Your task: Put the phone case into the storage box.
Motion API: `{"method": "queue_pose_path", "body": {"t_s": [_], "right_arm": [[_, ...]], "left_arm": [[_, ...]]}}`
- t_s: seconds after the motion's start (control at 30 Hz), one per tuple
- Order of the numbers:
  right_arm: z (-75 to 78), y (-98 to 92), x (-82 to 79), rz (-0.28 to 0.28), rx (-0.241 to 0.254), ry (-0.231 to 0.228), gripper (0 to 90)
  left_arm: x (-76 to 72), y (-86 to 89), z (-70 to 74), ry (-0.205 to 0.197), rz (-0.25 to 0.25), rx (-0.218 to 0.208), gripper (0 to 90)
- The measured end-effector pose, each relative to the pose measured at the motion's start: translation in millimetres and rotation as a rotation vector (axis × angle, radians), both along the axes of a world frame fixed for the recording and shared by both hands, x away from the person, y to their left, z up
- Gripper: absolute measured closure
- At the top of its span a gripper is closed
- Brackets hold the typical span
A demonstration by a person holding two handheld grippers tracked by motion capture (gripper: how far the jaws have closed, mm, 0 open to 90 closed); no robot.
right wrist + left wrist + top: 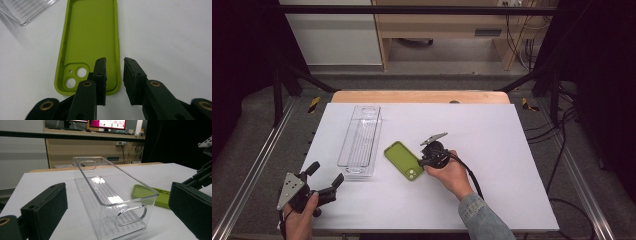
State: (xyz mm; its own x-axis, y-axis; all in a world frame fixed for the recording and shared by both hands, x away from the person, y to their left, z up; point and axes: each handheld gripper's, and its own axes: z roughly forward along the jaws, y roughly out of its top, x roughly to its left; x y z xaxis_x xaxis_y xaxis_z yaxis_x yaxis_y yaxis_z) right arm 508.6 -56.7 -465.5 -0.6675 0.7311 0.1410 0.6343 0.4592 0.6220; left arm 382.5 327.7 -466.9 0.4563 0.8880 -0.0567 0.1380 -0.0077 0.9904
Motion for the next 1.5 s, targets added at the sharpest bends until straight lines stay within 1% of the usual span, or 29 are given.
{"method": "queue_pose_path", "body": {"t_s": [0.03, 0.13, 0.2, 0.3, 0.37, 0.5, 0.6, 0.7, 0.97, 1.03, 1.2, 1.23, 1.27, 1.43, 1.5], "right_arm": [[-1.7, 0.3, 1.2, -0.009, -0.003, 0.004, 73.6], [-3.8, -0.1, 2.8, -0.010, -0.002, 0.005, 74.4], [-6.1, 0.2, 4.5, -0.012, 0.004, 0.017, 75.6], [-7.2, 0.4, 5.5, -0.015, 0.004, 0.023, 76.2], [-7.9, 0.3, 7.1, -0.019, 0.017, 0.037, 77.1], [-8.2, -0.1, 8.5, -0.017, 0.020, 0.040, 77.8], [-9.2, 0.1, 9.4, -0.023, 0.028, 0.053, 78.4], [-10.0, 0.7, 9.4, -0.012, 0.023, 0.048, 78.8], [-10.8, 0.4, 10.1, -0.011, 0.018, 0.050, 81.3], [-11.2, 1.1, 10.0, -0.016, 0.011, 0.052, 81.6], [-11.9, 1.0, 10.5, -0.007, 0.002, 0.042, 83.0], [-11.5, 1.8, 10.2, -0.014, -0.001, 0.046, 83.1], [-11.6, 1.6, 10.2, -0.003, -0.005, 0.037, 83.6], [-11.6, 1.5, 9.9, -0.002, -0.007, 0.031, 85.4], [-11.7, 1.7, 9.6, 0.004, -0.013, 0.021, 85.8]], "left_arm": [[0.1, 0.0, -0.1, 0.000, 0.000, -0.001, 1.6], [0.1, 0.1, -0.1, 0.001, 0.000, 0.000, 1.6], [0.1, 0.1, -0.1, 0.001, 0.000, 0.000, 1.6], [0.3, 0.2, -0.4, 0.004, 0.000, 0.002, 1.6], [0.4, 0.2, -0.5, 0.005, 0.000, 0.003, 1.6], [0.6, 0.1, -0.6, 0.007, 0.000, 0.006, 1.6], [0.7, 0.0, -0.6, 0.007, -0.001, 0.007, 1.6], [0.6, -0.1, -0.7, 0.007, -0.001, 0.007, 1.6], [0.7, -0.1, -0.7, 0.008, -0.001, 0.008, 1.6], [0.6, -0.1, -0.7, 0.008, -0.001, 0.008, 1.6], [0.8, 0.0, -0.8, 0.008, -0.001, 0.008, 1.6], [0.7, -0.1, -0.8, 0.008, -0.001, 0.008, 1.6], [0.8, -0.1, -0.8, 0.009, -0.002, 0.008, 1.6], [1.0, -0.2, -1.0, 0.010, -0.003, 0.009, 1.6], [1.1, -0.4, -1.0, 0.010, -0.003, 0.010, 1.6]]}}
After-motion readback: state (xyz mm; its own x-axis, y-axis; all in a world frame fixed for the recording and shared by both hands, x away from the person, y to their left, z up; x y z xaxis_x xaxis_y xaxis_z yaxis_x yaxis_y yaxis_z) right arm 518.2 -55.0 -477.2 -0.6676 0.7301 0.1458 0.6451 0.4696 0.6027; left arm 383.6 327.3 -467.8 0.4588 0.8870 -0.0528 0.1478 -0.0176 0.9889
